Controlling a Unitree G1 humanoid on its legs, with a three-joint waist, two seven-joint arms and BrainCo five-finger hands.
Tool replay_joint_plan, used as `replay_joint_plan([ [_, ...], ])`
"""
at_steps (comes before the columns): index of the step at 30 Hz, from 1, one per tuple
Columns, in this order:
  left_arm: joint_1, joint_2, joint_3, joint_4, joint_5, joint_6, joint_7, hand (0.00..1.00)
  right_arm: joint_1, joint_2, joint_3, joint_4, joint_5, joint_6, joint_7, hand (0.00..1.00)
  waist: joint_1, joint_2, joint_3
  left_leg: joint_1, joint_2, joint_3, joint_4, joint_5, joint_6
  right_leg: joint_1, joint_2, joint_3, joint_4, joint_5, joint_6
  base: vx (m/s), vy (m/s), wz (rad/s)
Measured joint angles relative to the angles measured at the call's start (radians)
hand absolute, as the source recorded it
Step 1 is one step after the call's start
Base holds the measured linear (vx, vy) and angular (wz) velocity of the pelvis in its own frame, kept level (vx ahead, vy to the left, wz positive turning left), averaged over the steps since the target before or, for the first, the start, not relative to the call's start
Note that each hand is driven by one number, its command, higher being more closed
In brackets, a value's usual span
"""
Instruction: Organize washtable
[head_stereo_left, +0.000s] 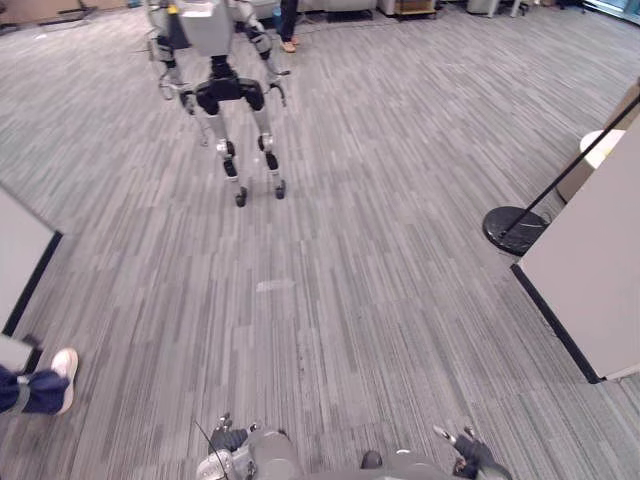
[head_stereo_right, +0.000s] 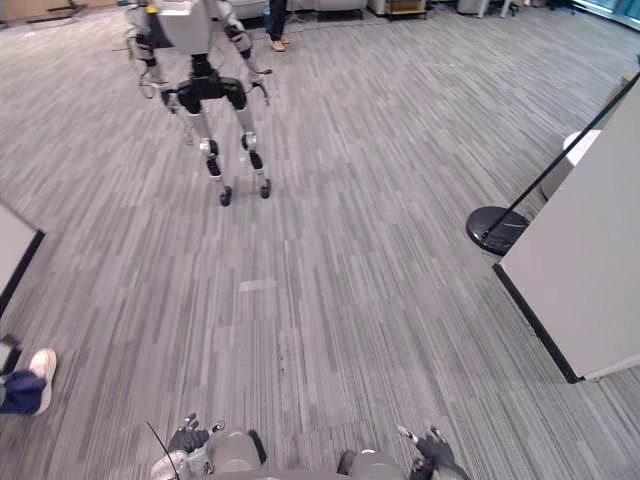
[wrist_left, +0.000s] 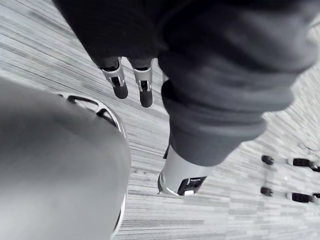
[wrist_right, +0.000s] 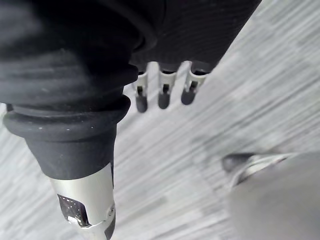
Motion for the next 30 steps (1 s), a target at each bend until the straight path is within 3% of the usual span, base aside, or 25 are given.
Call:
replay_joint_plan([
  [1,0.004,0.000,-0.030,-0.020,-0.004,-0.001,0.008,0.00,-0.011,0.000,0.027,-0.012,0.000,-0.002,-0.001,0.00,0.006,-0.003,0.000,0.002,-0.052,-0.023,-0.300,0.036,-0.045,0.043,-0.003,0.026,-0.026,-0.013,0.012,0.49,0.073,-0.54],
  [3,0.020,-0.014,-0.068,-0.072,-0.018,-0.002,0.032,0.00,-0.020,0.004,0.044,-0.025,0.000,-0.014,-0.003,0.00,0.010,0.010,-0.003,-0.016,-0.071,-0.061,-0.545,0.060,-0.083,0.112,0.009,0.062,-0.062,-0.042,0.053,0.69,0.197,-0.75],
  [4,0.025,-0.014,-0.096,-0.091,-0.017,-0.007,0.047,0.00,-0.010,0.012,0.044,-0.030,0.000,-0.016,-0.006,0.00,0.013,0.004,-0.007,-0.030,-0.083,-0.069,-0.535,0.063,-0.072,0.152,-0.006,0.084,-0.053,-0.085,0.082,0.71,0.294,-0.84],
  [5,0.024,-0.007,-0.108,-0.096,-0.017,-0.009,0.047,0.00,-0.005,0.020,0.047,-0.033,0.000,-0.021,-0.007,0.00,0.018,-0.008,-0.011,-0.030,-0.090,-0.088,-0.505,0.121,-0.010,0.159,-0.028,0.095,-0.020,-0.115,0.099,0.73,0.357,-0.89],
  [6,0.019,0.008,-0.147,-0.095,-0.009,-0.009,0.048,0.00,0.008,0.029,0.061,-0.038,0.000,-0.031,-0.010,0.00,0.031,-0.025,-0.029,-0.032,-0.112,-0.083,-0.431,0.182,0.027,0.111,-0.076,0.114,0.136,-0.161,0.162,0.72,0.385,-0.82],
  [7,0.015,0.031,-0.178,-0.096,0.008,-0.011,0.047,0.00,0.011,0.041,0.060,-0.038,0.000,-0.034,-0.010,0.00,0.029,-0.055,-0.043,-0.021,-0.140,-0.075,-0.379,0.192,0.063,0.006,-0.147,0.116,0.399,-0.161,0.168,1.00,0.534,-0.76],
  [8,0.010,0.072,-0.208,-0.095,0.030,-0.009,0.045,0.00,0.028,0.066,0.050,-0.036,-0.001,-0.034,-0.010,0.00,0.020,-0.112,-0.045,0.019,-0.190,-0.049,-0.345,0.158,0.135,-0.086,-0.249,0.106,0.647,-0.079,0.150,0.88,0.451,-0.29],
  [9,0.008,0.089,-0.223,-0.093,0.036,-0.008,0.045,0.00,0.040,0.078,0.049,-0.036,-0.001,-0.032,-0.009,0.00,0.005,-0.138,-0.045,0.047,-0.218,-0.040,-0.336,0.129,0.147,-0.112,-0.297,0.097,0.735,0.003,0.133,0.75,0.359,0.19],
  [10,0.005,0.097,-0.237,-0.091,0.042,-0.004,0.043,0.00,0.056,0.085,0.049,-0.033,-0.001,-0.027,-0.009,0.00,-0.012,-0.145,-0.042,0.097,-0.250,-0.045,-0.337,0.091,0.171,-0.137,-0.358,0.070,0.825,0.178,0.126,0.75,0.303,0.29],
  [11,0.004,0.090,-0.260,-0.091,0.044,0.002,0.043,0.00,0.058,0.084,0.038,-0.031,-0.003,-0.023,-0.004,0.00,-0.023,-0.131,-0.034,0.196,-0.273,-0.046,-0.375,0.043,0.181,-0.190,-0.400,0.055,0.951,0.220,0.096,0.58,0.237,0.19],
  [12,0.002,0.088,-0.264,-0.091,0.044,0.003,0.043,0.00,0.055,0.083,0.038,-0.031,-0.005,-0.024,-0.004,0.00,-0.025,-0.127,-0.032,0.219,-0.274,-0.047,-0.390,0.038,0.181,-0.203,-0.398,0.052,0.974,0.189,0.096,0.70,0.269,0.02],
  [14,-0.012,0.068,-0.300,-0.088,0.059,0.008,0.043,0.00,0.058,0.076,0.024,-0.065,-0.013,-0.035,-0.001,0.00,-0.056,-0.073,-0.028,0.383,-0.267,-0.080,-0.524,0.032,0.177,-0.291,-0.327,-0.040,0.989,0.015,0.086,0.66,0.212,0.28],
  [15,-0.022,0.064,-0.305,-0.079,0.059,0.008,0.042,0.00,0.060,0.077,0.016,-0.078,-0.014,-0.038,-0.001,0.00,-0.063,-0.067,-0.026,0.414,-0.267,-0.085,-0.542,0.032,0.177,-0.315,-0.311,-0.064,0.957,-0.014,0.087,0.62,0.144,0.40],
  [17,-0.065,0.041,-0.307,-0.052,0.058,0.012,0.043,0.00,0.060,0.072,-0.017,-0.093,0.002,-0.041,-0.001,0.00,-0.071,-0.051,-0.017,0.497,-0.267,-0.100,-0.553,0.032,0.177,-0.390,-0.242,-0.142,0.669,-0.076,0.072,0.60,0.016,0.34],
  [18,-0.074,0.035,-0.306,-0.048,0.057,0.012,0.043,0.00,0.060,0.069,-0.028,-0.099,0.003,-0.040,-0.001,0.00,-0.076,-0.045,-0.013,0.512,-0.266,-0.110,-0.553,0.032,0.177,-0.402,-0.221,-0.145,0.558,-0.070,0.073,0.73,-0.059,0.61],
  [19,-0.082,0.025,-0.295,-0.038,0.055,0.011,0.044,0.00,0.063,0.064,-0.061,-0.104,0.007,-0.040,-0.004,0.00,-0.084,-0.035,-0.008,0.535,-0.262,-0.130,-0.553,0.027,0.168,-0.409,-0.186,-0.140,0.307,-0.007,0.081,0.62,-0.083,0.92],
  [20,-0.088,0.013,-0.286,-0.033,0.051,0.007,0.045,0.00,0.081,0.056,-0.087,-0.093,0.009,-0.033,-0.006,0.00,-0.082,-0.038,-0.010,0.565,-0.265,-0.131,-0.549,0.001,0.122,-0.398,-0.169,-0.130,0.076,0.098,0.097,0.75,-0.108,1.03],
  [21,-0.084,0.012,-0.282,-0.033,0.049,0.004,0.046,0.00,0.096,0.054,-0.094,-0.080,0.009,-0.030,-0.006,0.00,-0.079,-0.044,-0.012,0.582,-0.266,-0.136,-0.539,-0.023,0.082,-0.399,-0.172,-0.113,0.019,0.132,0.115,0.68,-0.149,1.19],
  [22,-0.064,0.013,-0.257,-0.025,0.048,0.000,0.046,0.00,0.117,0.053,-0.098,-0.045,0.009,-0.020,-0.006,0.00,-0.080,-0.075,-0.021,0.611,-0.271,-0.167,-0.491,-0.078,0.035,-0.404,-0.190,-0.048,0.047,0.195,0.076,0.70,-0.215,1.20],
  [23,-0.047,0.005,-0.238,0.008,0.044,0.001,0.047,0.00,0.134,0.054,-0.108,-0.018,0.012,-0.005,-0.006,0.00,-0.082,-0.052,-0.018,0.593,-0.231,-0.217,-0.369,-0.103,0.020,-0.424,-0.189,-0.015,0.197,0.220,0.046,0.70,-0.274,1.14],
  [24,-0.034,-0.002,-0.229,0.019,0.041,0.002,0.047,0.00,0.138,0.050,-0.125,-0.021,0.012,-0.006,-0.004,0.00,-0.081,-0.035,-0.017,0.559,-0.205,-0.234,-0.271,-0.095,0.008,-0.422,-0.188,-0.034,0.249,0.170,0.034,0.66,-0.319,0.89],
  [25,-0.025,-0.021,-0.170,0.019,0.032,0.001,0.049,0.00,0.137,0.027,-0.126,-0.021,0.009,-0.003,-0.004,0.00,-0.079,-0.001,-0.014,0.444,-0.128,-0.250,-0.022,-0.020,-0.078,-0.389,-0.173,-0.078,0.281,0.104,0.031,0.49,-0.275,0.51],
  [27,-0.020,-0.030,-0.079,0.030,0.009,0.003,0.058,0.00,0.116,0.014,-0.118,-0.022,0.009,-0.002,-0.008,0.00,-0.051,0.023,-0.003,0.306,-0.033,-0.247,0.285,0.099,-0.146,-0.311,-0.130,-0.092,0.274,0.046,0.002,0.62,-0.268,0.13],
  [29,0.004,-0.020,-0.029,0.037,-0.018,0.003,0.068,0.00,0.088,0.018,-0.115,-0.019,0.010,-0.008,-0.019,0.00,-0.043,0.011,0.000,0.232,0.011,-0.204,0.448,0.080,-0.129,-0.204,-0.111,-0.098,0.207,0.033,-0.012,0.56,-0.196,-0.12],
  [30,0.017,-0.017,0.005,0.032,-0.036,-0.001,0.068,0.00,0.081,0.024,-0.115,-0.021,0.010,-0.013,-0.025,0.00,-0.040,-0.004,0.001,0.204,0.030,-0.143,0.436,0.056,-0.089,-0.129,-0.105,-0.102,0.136,0.038,-0.008,0.43,-0.150,0.01],
])
